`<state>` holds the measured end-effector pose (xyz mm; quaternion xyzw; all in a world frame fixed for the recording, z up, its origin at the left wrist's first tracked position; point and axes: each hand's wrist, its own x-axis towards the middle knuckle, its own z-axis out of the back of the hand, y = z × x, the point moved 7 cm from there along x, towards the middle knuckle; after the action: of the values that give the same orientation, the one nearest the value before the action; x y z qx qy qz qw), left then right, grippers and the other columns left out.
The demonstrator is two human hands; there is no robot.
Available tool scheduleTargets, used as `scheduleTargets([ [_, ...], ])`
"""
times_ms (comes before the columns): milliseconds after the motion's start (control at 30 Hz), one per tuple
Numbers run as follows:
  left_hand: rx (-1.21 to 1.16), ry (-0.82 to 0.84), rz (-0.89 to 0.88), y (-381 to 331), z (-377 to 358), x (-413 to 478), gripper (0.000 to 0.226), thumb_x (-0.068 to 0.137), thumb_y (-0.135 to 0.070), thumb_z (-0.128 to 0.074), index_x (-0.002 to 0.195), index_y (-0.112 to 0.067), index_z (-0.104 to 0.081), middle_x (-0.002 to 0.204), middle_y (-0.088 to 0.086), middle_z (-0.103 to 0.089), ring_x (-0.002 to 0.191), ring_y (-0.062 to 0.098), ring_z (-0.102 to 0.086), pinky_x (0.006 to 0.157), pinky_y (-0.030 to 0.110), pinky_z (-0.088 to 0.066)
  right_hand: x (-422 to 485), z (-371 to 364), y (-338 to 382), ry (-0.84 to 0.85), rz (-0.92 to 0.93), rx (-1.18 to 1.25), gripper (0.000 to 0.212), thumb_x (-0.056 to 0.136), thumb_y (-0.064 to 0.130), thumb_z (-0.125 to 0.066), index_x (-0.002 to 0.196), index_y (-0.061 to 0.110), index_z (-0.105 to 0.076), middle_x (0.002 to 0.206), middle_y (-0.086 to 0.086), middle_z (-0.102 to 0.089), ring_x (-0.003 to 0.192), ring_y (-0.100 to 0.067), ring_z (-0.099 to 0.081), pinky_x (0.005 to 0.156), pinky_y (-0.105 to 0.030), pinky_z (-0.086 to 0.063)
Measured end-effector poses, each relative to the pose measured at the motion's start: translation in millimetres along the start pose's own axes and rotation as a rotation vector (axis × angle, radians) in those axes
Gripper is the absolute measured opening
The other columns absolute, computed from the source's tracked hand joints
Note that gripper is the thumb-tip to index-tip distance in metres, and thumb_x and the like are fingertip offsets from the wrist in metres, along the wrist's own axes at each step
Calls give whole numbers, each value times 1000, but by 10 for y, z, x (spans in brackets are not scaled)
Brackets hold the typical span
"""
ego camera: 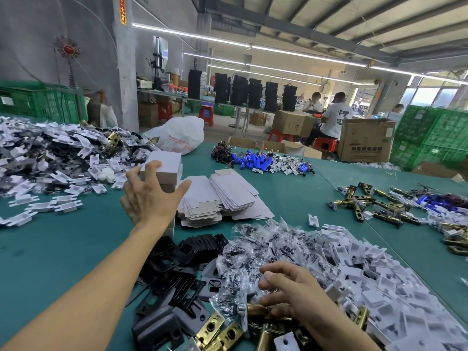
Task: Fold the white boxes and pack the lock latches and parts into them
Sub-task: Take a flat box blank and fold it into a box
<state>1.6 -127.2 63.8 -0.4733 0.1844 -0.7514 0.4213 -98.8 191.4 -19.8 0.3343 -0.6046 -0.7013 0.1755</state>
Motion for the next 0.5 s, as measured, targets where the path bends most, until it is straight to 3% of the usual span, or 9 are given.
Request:
scheduleTargets([
  [100,-14,34,27,-7,-43,29,62,82,-67,-63,131,-37,-42,139,17,-43,124,41,-46,97,53,-40,4,1,5,-6,-1,0,12,94,13,-63,105,11,-69,92,-16,-71,70,-27,-70,52,-27,-50],
  [500,154,133,-10,29,-115,115,59,89,-69,-51,139,-42,-38,137,25,-44,126,41,-38,102,54,-32,-36,-14,33,-9,-8,-1,12,94,13,-64,105,11,-69,93,-16,-71,70,-27,-69,52,-27,-51],
])
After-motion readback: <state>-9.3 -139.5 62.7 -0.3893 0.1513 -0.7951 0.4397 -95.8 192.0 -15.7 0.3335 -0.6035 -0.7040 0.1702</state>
